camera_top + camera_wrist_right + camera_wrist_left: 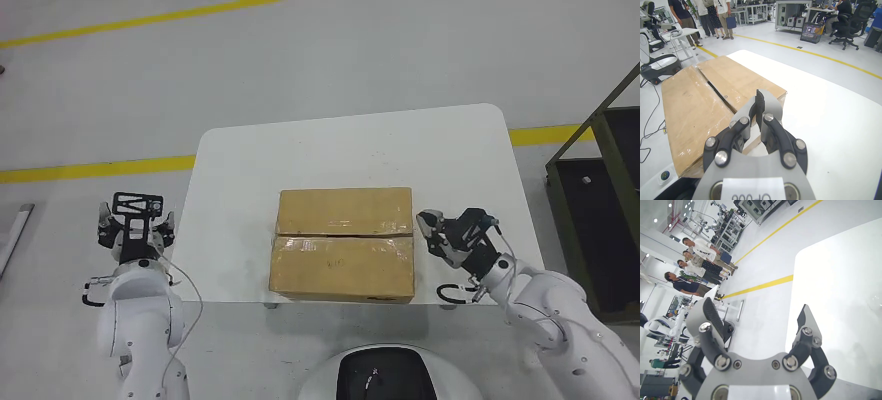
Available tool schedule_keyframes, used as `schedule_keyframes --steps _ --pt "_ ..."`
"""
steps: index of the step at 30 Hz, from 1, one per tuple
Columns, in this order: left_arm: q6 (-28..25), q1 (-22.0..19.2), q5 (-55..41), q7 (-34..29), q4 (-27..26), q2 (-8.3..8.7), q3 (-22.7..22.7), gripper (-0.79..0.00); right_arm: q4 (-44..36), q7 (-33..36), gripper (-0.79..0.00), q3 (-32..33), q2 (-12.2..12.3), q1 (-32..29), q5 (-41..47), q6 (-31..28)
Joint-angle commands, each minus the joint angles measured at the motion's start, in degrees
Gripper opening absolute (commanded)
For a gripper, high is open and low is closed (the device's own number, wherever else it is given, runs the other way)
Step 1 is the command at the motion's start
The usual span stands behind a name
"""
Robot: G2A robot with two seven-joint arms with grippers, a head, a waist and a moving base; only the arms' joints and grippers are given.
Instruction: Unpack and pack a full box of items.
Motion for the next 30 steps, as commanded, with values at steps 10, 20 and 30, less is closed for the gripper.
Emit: schedule_keyframes --steps 10,20,30 --pt "-6.61 0.97 -5.09 1.27 -5.22 -0.62 14.86 0.0 -0.01 -1.56 -0.785 0.8 0.22 -1.44 -1.08 -0.26" --pt "-13.09 -2.87 -4.15 1.23 -2.41 -1.49 32.67 0.0 0.61 -3.63 -0.785 9.44 1.18 -8.07 0.57 -1.07" --pt "-18.57 -8.32 8.14 0.48 5.24 -1.85 42.6 0.0 0.39 -4.9 -0.785 12.86 1.5 -11.22 1.99 -1.48"
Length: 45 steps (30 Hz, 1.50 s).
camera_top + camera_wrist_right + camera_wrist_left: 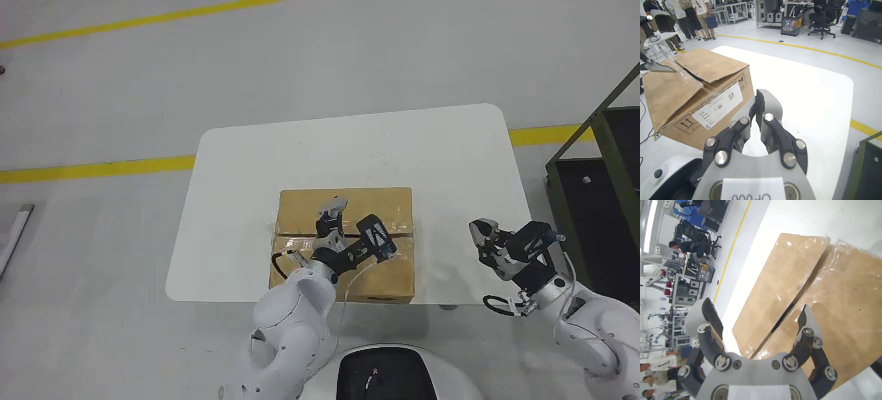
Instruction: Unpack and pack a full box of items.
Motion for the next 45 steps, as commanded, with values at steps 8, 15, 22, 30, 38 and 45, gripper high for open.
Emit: schedule_keyframes --steps 8,15,22,30,38,45 --pt "-1.13 -2.78 3.5 -0.97 4.09 -0.3 0.64 0.0 -0.3 -0.54 -0.785 0.55 0.06 -0.93 -0.02 0.36" --pt "-3.02 -4.54 5.63 -1.54 6.54 -0.5 1.14 0.0 -0.42 -0.97 -0.785 0.76 0.08 -1.52 0.17 0.57" --pt "-1.69 -5.81 9.51 0.41 8.28 -0.64 2.09 -0.074 -0.55 -1.11 -0.785 0.93 0.09 -1.95 0.4 0.72" --pt "2.89 -7.16 11.44 0.67 7.71 -1.17 1.85 0.0 -0.47 -1.18 -0.785 1.11 0.13 -2.25 0.52 0.65" --pt "7.03 -12.64 13.18 3.44 11.25 -2.18 2.68 0.0 -0.41 -1.31 -0.785 1.06 0.15 -2.15 0.72 0.46" --pt "10.68 -20.72 13.45 5.42 19.65 -3.96 5.24 0.0 -0.35 -1.35 -0.785 1.4 0.19 -2.58 1.09 0.28"
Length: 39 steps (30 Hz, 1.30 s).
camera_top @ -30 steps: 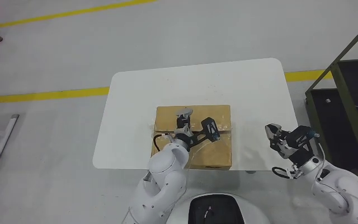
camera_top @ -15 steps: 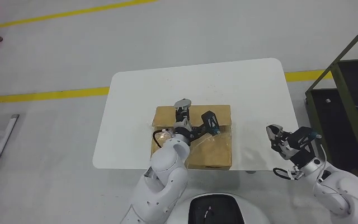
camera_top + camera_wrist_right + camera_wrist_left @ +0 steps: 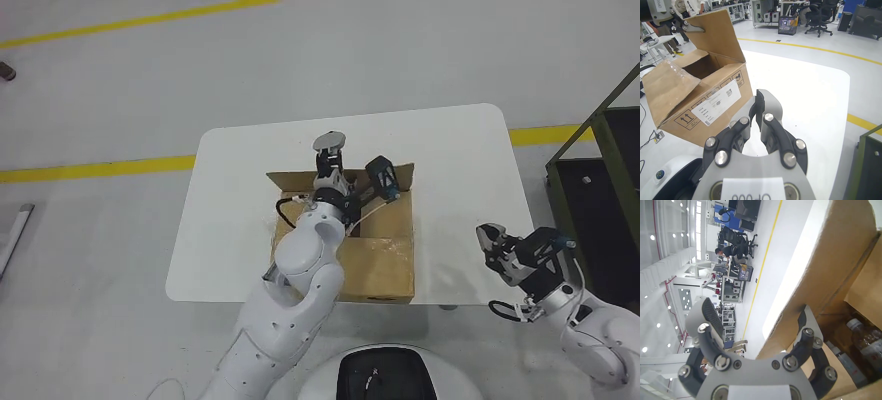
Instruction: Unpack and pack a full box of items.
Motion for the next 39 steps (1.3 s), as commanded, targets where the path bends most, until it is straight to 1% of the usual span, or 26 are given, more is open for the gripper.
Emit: schedule_keyframes --steps 1,5,10,15,21,26,32,37,39 --pt "0.83 -2.33 0.07 0.46 2.96 -0.52 0.82 0.0 -0.01 -0.13 -0.785 0.14 0.01 -0.18 0.14 -0.03" --pt "2.47 -6.62 0.8 0.91 9.31 -1.7 2.68 0.0 0.14 -0.23 -0.785 0.66 0.05 -0.59 0.27 -0.05" --pt "4.54 -10.44 0.61 1.25 16.01 -3.21 4.71 0.0 0.58 -0.51 -0.785 1.38 0.09 -0.83 0.77 0.11" --pt "5.03 -12.58 0.1 0.93 21.73 -4.52 6.2 0.0 1.02 -0.55 -0.785 1.96 0.13 -0.78 1.21 0.1" --pt "4.97 -13.94 -0.05 0.5 26.0 -5.7 7.06 0.0 1.36 -0.42 -0.785 2.27 0.17 -0.56 1.49 -0.02" --pt "5.17 -14.4 0.2 0.5 27.68 -6.37 7.15 0.0 1.52 -0.34 -0.785 2.29 0.19 -0.36 1.55 -0.09" --pt "5.22 -13.76 0.37 0.37 28.45 -6.92 6.91 0.0 1.9 -0.29 -0.785 2.34 0.22 -0.17 1.64 -0.35" --pt "4.82 -13.28 0.88 0.16 28.26 -7.25 6.53 0.0 2.07 -0.41 -0.785 2.34 0.23 -0.12 1.6 -0.44" --pt "5.43 -12.96 0.86 0.04 27.12 -7.33 5.98 0.0 1.95 -0.51 -0.785 2.46 0.24 -0.17 1.78 -0.51"
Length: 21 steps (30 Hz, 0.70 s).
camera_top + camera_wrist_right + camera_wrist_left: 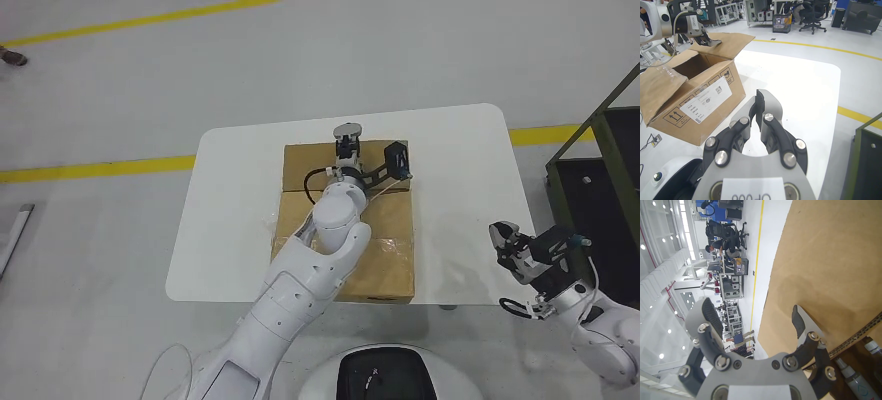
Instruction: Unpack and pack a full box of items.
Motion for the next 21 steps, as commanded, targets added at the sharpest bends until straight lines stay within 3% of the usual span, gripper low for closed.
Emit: schedule_keyframes --steps 1,5,9,21 --pt "0.65 0.43 -0.12 -0.14 -1.39 -0.03 -0.64 0.0 -0.19 -0.17 -0.785 0.16 0.0 -0.07 0.39 -0.13" --pt "0.45 2.58 0.12 -0.72 -7.64 0.38 -2.96 0.0 -1.03 -0.07 -0.785 1.15 0.08 -0.23 4.25 -2.35" --pt "-1.89 7.63 -0.14 -1.96 -17.21 1.37 -6.77 0.0 -1.72 2.84 -0.785 2.98 0.41 0.01 11.42 -7.52" --pt "-11.44 32.8 -5.84 -5.71 -49.2 4.33 -18.88 0.0 -3.07 20.72 -0.785 3.61 2.78 2.59 28.84 -29.15"
